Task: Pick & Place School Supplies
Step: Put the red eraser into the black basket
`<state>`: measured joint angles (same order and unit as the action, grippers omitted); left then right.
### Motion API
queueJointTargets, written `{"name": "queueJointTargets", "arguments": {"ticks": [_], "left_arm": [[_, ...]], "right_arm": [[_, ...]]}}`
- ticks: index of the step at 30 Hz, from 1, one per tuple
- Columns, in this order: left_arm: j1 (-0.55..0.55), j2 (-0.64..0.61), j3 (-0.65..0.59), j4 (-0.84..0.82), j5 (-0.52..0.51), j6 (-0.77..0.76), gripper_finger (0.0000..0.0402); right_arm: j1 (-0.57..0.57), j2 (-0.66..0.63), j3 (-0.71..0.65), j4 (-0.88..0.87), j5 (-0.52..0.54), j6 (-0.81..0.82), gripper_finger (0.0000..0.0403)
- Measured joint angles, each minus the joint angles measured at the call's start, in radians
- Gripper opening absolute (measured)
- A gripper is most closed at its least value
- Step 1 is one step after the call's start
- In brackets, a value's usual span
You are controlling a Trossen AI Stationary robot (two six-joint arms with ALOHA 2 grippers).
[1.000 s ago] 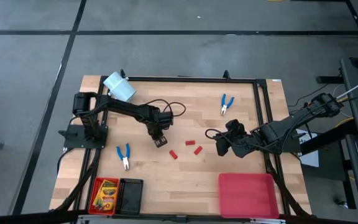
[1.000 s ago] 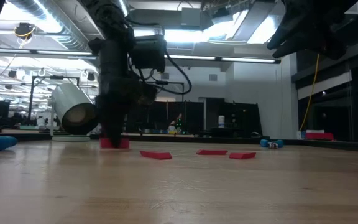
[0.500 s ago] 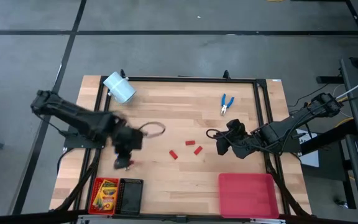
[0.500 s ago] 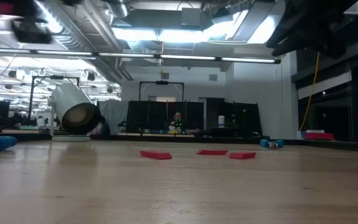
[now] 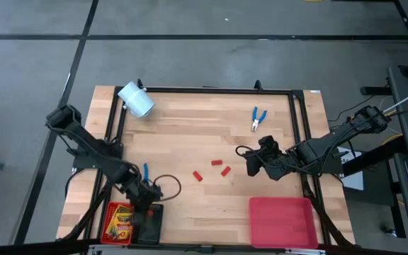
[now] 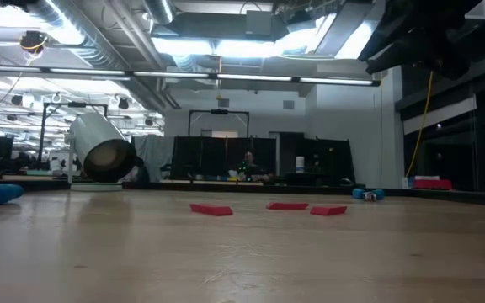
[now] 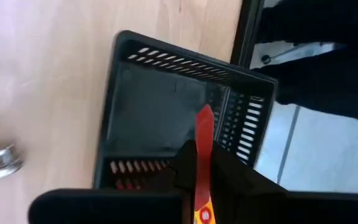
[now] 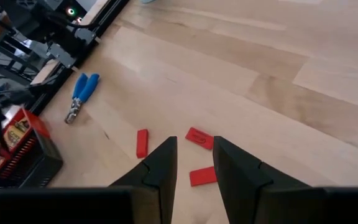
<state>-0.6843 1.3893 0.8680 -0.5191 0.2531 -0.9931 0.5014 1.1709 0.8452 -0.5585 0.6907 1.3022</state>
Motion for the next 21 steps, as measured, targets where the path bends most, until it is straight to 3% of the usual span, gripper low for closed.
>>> {"name": "queueJointTargets", "arguments": {"ticks": [5, 12, 15, 18, 21], "left_arm": [[-0.009, 0.057, -0.001, 0.003, 0.005, -0.006, 0.0027], [0.014, 0.042, -0.001, 0.0, 0.008, 0.0, 0.0154], [0.013, 0.02, -0.001, -0.001, 0.03, 0.05, 0.0187], [0.04, -0.014, 0.044, -0.08, 0.03, 0.187, 0.019], [0.114, -0.026, 0.148, -0.242, -0.075, 0.456, 0.0173]], "right_arm": [[0.0, 0.0, 0.0, 0.033, -0.006, -0.006, 0.0107], [0.0, 0.0, 0.0, 0.05, -0.018, -0.032, 0.0107], [0.0, 0.0, 0.0, 0.05, -0.018, -0.034, 0.0107], [0.0, 0.0, 0.0, 0.057, -0.018, -0.035, 0.0107], [0.0, 0.0, 0.0, 0.078, -0.004, -0.043, 0.0107]]}}
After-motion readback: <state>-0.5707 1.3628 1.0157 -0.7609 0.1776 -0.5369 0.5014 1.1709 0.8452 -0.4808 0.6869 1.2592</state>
